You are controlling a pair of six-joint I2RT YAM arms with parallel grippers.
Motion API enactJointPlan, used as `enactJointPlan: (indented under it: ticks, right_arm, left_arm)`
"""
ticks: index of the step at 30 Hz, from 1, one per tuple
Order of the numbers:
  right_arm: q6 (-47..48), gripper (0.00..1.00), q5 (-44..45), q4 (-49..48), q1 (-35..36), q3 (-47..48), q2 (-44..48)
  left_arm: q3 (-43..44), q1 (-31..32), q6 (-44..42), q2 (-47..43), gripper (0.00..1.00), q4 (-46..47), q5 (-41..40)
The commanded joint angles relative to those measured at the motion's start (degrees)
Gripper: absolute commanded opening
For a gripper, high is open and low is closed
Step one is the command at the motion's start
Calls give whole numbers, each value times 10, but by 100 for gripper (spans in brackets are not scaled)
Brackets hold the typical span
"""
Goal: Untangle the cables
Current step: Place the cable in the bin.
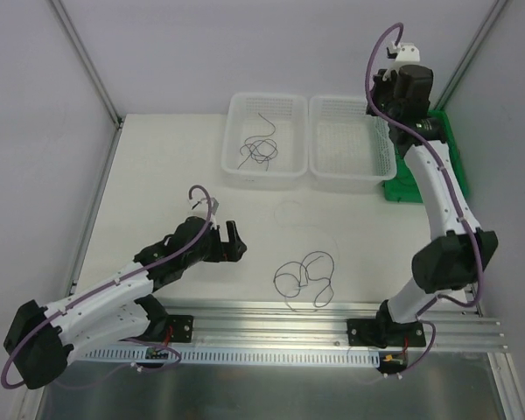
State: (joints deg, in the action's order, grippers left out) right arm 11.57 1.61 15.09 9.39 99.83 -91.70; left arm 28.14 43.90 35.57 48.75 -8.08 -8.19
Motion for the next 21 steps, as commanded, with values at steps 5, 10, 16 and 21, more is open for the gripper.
enactJointPlan:
  ticks: [5,10,16,21]
  right_arm:
    - [-42,1,-54,-54,-39,75,-192]
    - [-66,41,-72,-13,-44,94,-266]
    - [-77,86,-69,13,-42,18,-168]
    - [-79,89,-45,68,-26,-74,-50]
  left_arm:
    - [-13,4,32,66,99,59,71]
    - [-12,7,33,89,99,73,81]
    - [-5,25,36,108,99,79,102]
    - [15,66,38,124,99,93,89]
